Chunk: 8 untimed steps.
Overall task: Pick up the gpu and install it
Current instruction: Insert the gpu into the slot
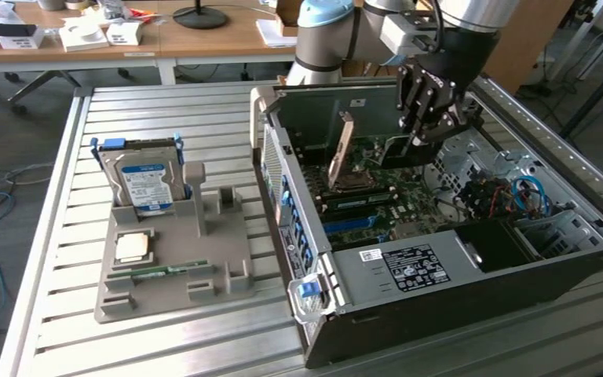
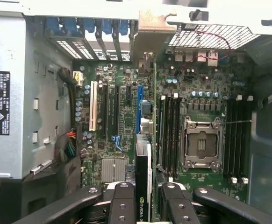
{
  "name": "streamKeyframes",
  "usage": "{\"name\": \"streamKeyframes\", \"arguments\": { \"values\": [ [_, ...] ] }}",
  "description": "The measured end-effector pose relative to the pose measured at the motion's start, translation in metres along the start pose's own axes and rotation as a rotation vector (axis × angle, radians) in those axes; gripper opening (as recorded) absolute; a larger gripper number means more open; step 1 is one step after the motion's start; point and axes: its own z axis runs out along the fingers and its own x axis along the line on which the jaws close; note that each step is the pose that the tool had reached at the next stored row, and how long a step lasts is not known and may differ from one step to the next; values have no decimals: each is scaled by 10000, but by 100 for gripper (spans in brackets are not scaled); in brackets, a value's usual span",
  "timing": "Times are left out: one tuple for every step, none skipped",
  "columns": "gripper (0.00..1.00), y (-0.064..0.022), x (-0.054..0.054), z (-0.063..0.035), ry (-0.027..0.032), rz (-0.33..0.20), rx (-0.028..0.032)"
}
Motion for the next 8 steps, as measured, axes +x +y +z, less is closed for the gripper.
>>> {"name": "streamKeyframes", "arguments": {
  "values": [
    [26,2,-1,19,-1,0,0],
    [26,3,-2,36,0,-1,0],
    [26,5,-3,56,0,-1,0],
    [26,7,-3,74,0,-1,0],
    [26,10,-4,92,1,-1,0],
    [26,12,-5,110,1,0,-1],
    [26,15,-6,129,-1,-1,0],
    [26,17,-8,147,-1,-1,0]
  ]
}}
